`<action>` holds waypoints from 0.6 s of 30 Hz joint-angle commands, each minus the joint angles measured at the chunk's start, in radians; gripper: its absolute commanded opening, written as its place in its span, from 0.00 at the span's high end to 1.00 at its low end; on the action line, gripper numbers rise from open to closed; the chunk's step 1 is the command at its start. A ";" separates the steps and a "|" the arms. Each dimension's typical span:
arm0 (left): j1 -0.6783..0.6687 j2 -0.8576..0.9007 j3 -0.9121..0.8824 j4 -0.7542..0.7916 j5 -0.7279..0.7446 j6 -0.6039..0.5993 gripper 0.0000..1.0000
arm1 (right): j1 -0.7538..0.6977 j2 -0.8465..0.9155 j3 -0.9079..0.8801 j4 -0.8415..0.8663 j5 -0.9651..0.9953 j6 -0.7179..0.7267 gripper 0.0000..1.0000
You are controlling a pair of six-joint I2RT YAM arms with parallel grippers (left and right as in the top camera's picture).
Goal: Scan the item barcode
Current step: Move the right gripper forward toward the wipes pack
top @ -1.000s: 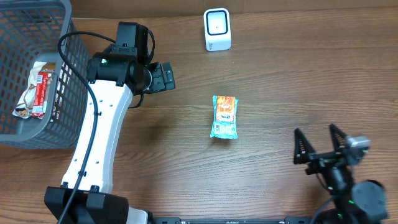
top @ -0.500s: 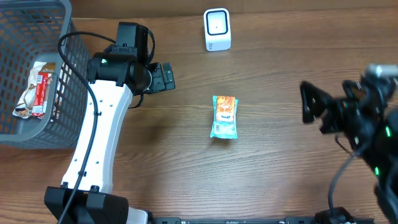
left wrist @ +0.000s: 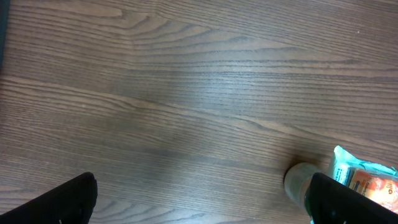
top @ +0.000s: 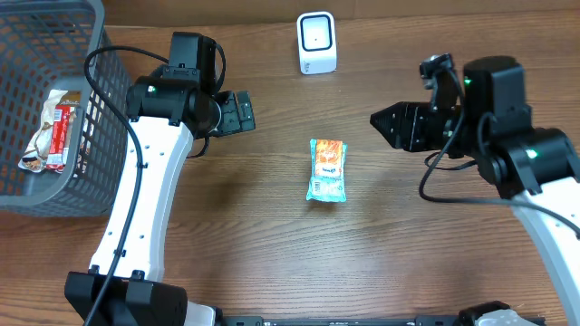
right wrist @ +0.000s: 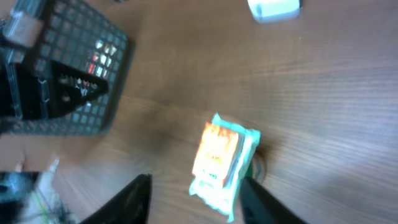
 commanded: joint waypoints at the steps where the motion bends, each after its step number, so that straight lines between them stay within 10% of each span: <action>1: 0.000 -0.004 0.011 0.001 -0.013 -0.003 0.00 | -0.003 0.035 0.022 -0.024 0.000 0.034 0.62; 18: 0.000 -0.004 0.011 0.001 -0.013 -0.003 0.00 | 0.221 0.166 0.020 -0.022 0.377 0.148 0.60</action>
